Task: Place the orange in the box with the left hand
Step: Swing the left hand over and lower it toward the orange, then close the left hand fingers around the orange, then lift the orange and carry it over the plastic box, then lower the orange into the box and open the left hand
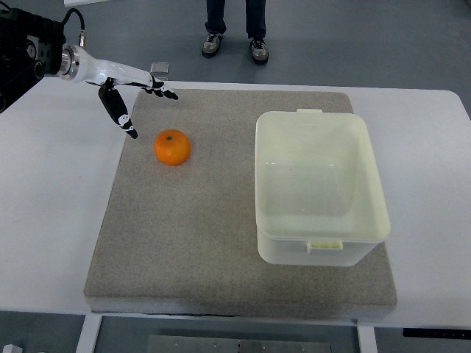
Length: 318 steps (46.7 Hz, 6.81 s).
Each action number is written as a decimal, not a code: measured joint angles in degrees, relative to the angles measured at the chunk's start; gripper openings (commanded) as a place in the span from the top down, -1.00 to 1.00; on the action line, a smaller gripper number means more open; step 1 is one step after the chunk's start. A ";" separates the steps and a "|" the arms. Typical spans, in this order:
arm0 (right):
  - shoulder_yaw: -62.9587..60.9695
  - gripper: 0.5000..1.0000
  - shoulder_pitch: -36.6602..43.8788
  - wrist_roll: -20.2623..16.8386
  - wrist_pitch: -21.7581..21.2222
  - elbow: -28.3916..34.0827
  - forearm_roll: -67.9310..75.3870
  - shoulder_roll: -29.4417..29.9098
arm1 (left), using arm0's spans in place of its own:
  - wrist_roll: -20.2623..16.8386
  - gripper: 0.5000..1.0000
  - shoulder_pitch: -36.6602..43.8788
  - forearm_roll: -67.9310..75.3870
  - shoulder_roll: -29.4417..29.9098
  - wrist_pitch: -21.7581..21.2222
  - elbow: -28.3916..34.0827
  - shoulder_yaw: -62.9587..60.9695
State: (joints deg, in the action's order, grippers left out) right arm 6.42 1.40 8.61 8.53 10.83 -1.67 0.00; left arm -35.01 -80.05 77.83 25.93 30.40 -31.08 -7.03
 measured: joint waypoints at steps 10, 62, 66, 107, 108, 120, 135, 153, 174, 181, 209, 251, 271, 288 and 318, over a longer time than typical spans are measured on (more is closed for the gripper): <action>0.00 -0.73 0.00 0.00 0.02 0.01 0.00 0.00 | 0.01 -0.98 -0.17 1.07 -0.44 -5.08 -2.59 0.02; 0.00 -0.73 0.00 0.00 0.01 -0.01 0.00 0.00 | 0.01 -0.58 2.31 9.77 -4.19 -6.15 -6.65 -2.45; 0.00 -0.73 0.00 0.00 0.04 0.00 0.00 0.00 | 0.01 -0.45 2.31 9.79 -4.75 -6.21 -5.76 -2.46; 0.00 -0.73 0.00 0.00 0.01 0.01 0.00 0.00 | 0.01 1.00 2.63 13.02 -7.75 -11.72 -2.49 -5.62; 0.00 -0.73 0.00 0.00 0.01 0.02 0.00 0.00 | 0.01 1.00 2.60 13.02 -7.75 -11.72 -2.39 -5.64; 0.00 -0.73 0.00 0.00 0.04 0.00 0.00 0.00 | 0.01 1.00 1.69 11.91 -7.75 -11.84 -1.10 -4.93; 0.00 -0.73 0.00 0.00 0.00 0.01 0.00 0.00 | 0.01 1.00 -1.06 8.16 -7.07 -11.94 1.25 -4.10; 0.00 -0.73 0.00 0.01 0.03 0.00 0.00 0.00 | 0.01 1.00 -6.76 2.30 -7.53 -11.89 1.86 -3.33; 0.00 -0.73 0.00 0.01 0.02 0.01 0.00 0.00 | 0.00 1.00 -9.37 -7.45 -8.02 -11.43 -2.10 0.35; 0.00 -0.73 0.00 0.00 0.02 0.00 0.00 0.00 | 0.00 1.00 -10.06 -7.85 -7.62 -11.32 -9.81 1.43; 0.00 -0.73 0.00 0.00 0.01 0.01 0.00 0.00 | 0.01 1.00 -14.41 -6.85 -8.18 -11.27 -26.23 3.34; 0.00 -0.73 0.01 0.00 0.02 0.00 0.00 0.00 | 0.01 1.00 -12.64 -1.36 -12.05 -11.94 -28.34 3.18; 0.00 -0.73 0.00 0.00 0.02 0.03 0.00 0.00 | 0.01 -0.37 -12.02 -2.37 -12.23 -11.36 -28.06 3.33; 0.00 -0.73 0.00 0.00 0.03 0.00 0.00 0.00 | 0.01 -0.87 -11.10 -2.31 -12.21 -11.15 -28.13 3.09; 0.00 -0.73 0.00 0.00 0.03 0.00 0.00 0.00 | 0.01 -0.86 -11.50 -1.28 -11.44 -11.26 -26.03 3.16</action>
State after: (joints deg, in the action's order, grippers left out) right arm 6.42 1.41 8.61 8.56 10.83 -1.67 0.00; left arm -35.00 -91.54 76.55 14.49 19.14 -57.10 -3.87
